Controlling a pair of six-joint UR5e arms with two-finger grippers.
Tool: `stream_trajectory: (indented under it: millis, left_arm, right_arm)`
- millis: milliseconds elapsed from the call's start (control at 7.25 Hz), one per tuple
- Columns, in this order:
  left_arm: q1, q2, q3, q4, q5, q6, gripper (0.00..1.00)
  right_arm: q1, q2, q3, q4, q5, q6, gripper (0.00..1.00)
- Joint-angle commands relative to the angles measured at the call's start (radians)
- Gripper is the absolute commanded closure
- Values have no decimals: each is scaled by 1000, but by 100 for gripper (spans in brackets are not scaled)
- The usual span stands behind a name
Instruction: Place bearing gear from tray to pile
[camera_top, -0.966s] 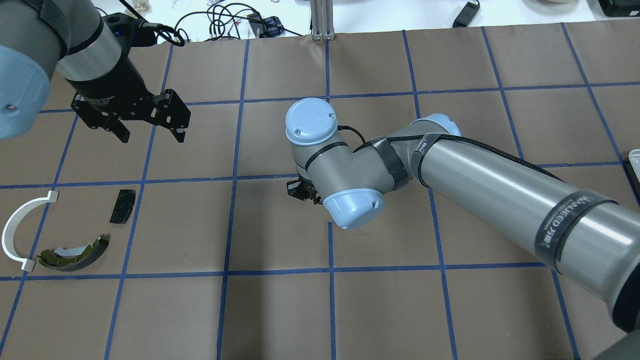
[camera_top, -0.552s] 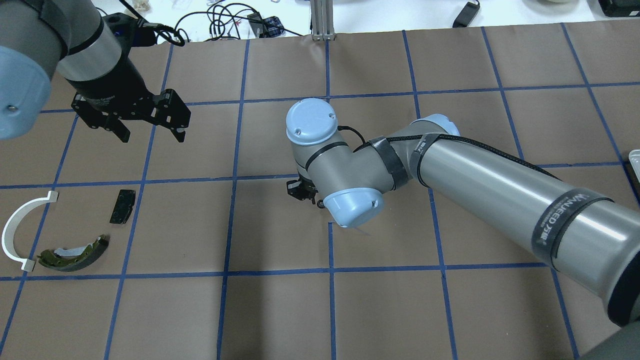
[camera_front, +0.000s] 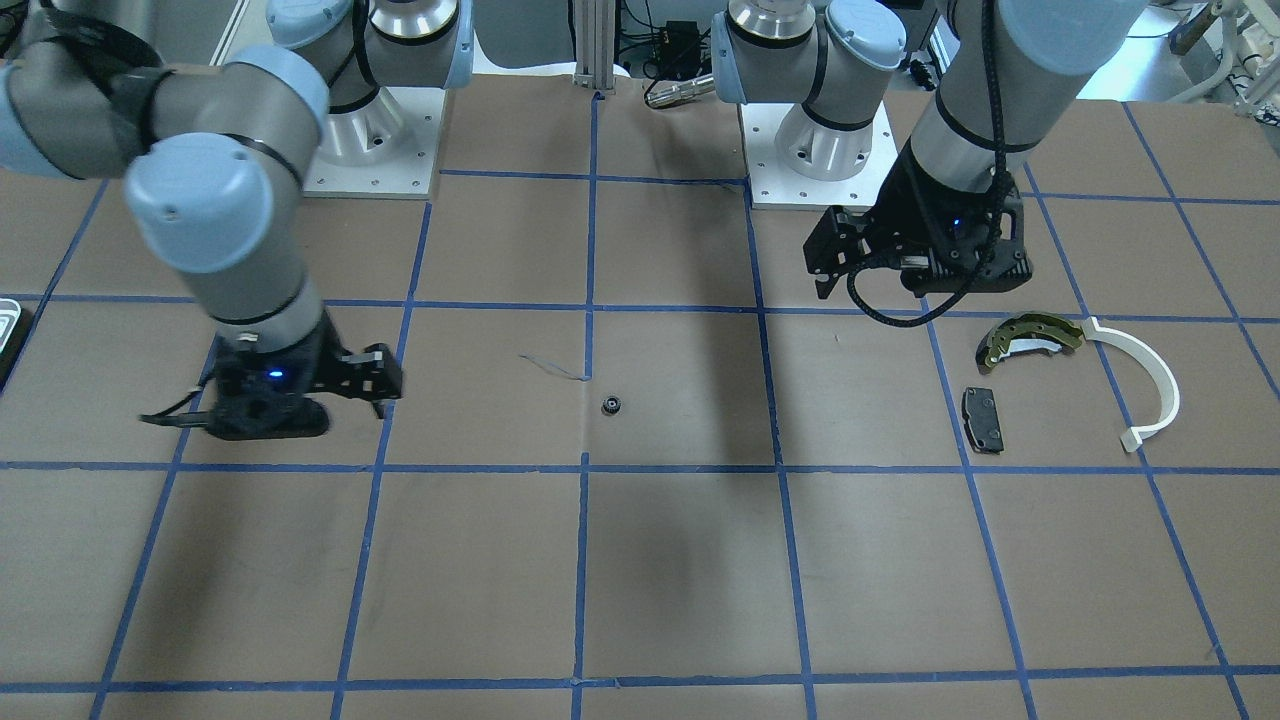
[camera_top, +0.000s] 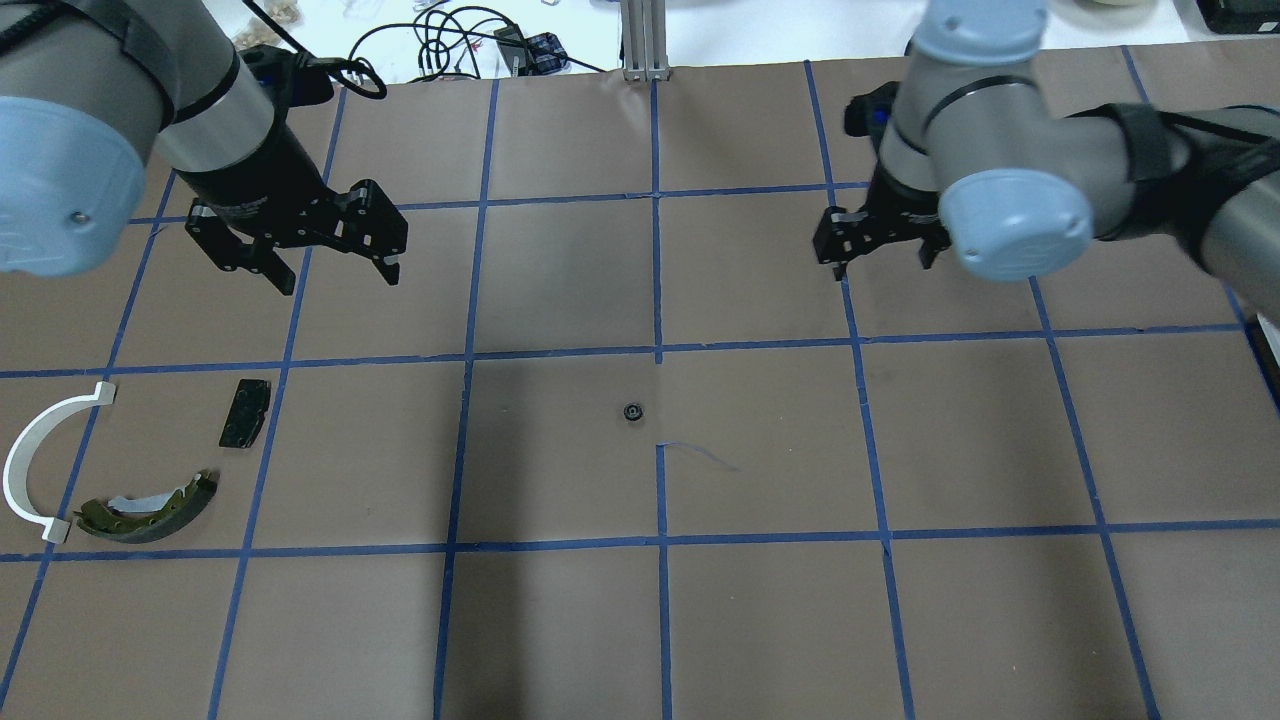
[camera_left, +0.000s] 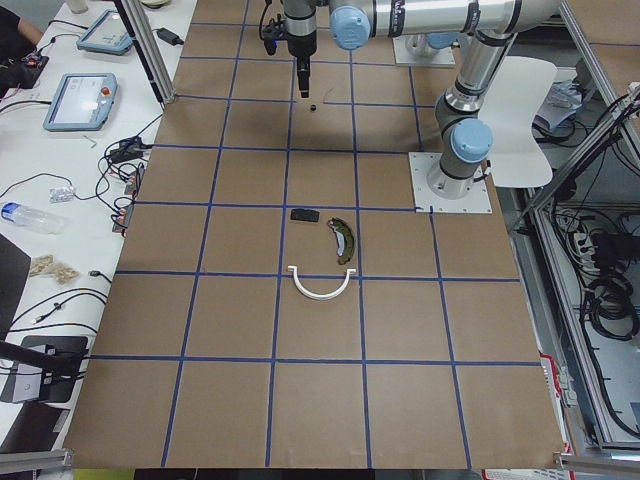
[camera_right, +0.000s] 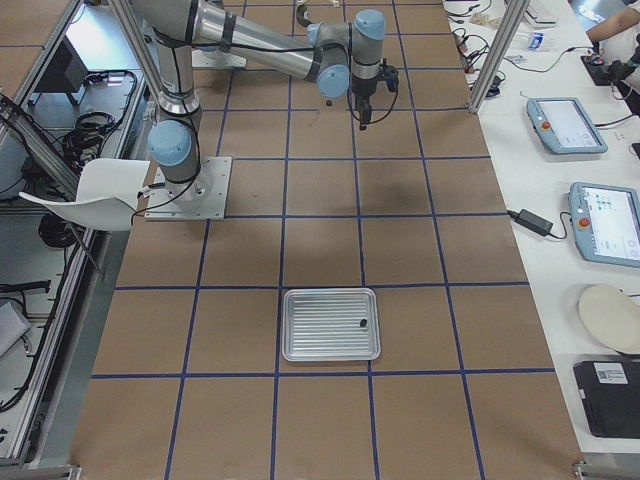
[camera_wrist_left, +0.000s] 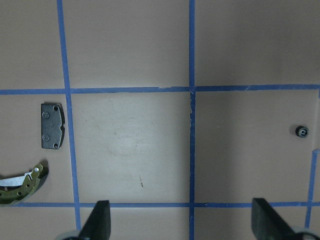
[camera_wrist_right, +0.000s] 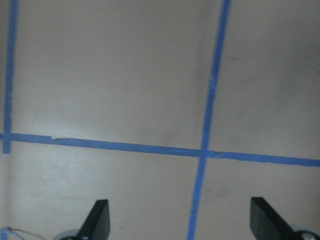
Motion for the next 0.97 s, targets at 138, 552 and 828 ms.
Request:
stream_trajectory:
  millis: [138,552,828]
  left_arm:
    - [-151,-130,-44,181,-14,-118,0]
    - [-274,-271,-42,333,-2,-214,0]
    - [-327,-327,-45,340,9,-241,0]
  right_arm:
    - [-335,-13,-1,7,-68,-320,0]
    - [-610,56,-2,-143,-53,-726,0]
    - [-727,154,-7,-188,-46,-976,0]
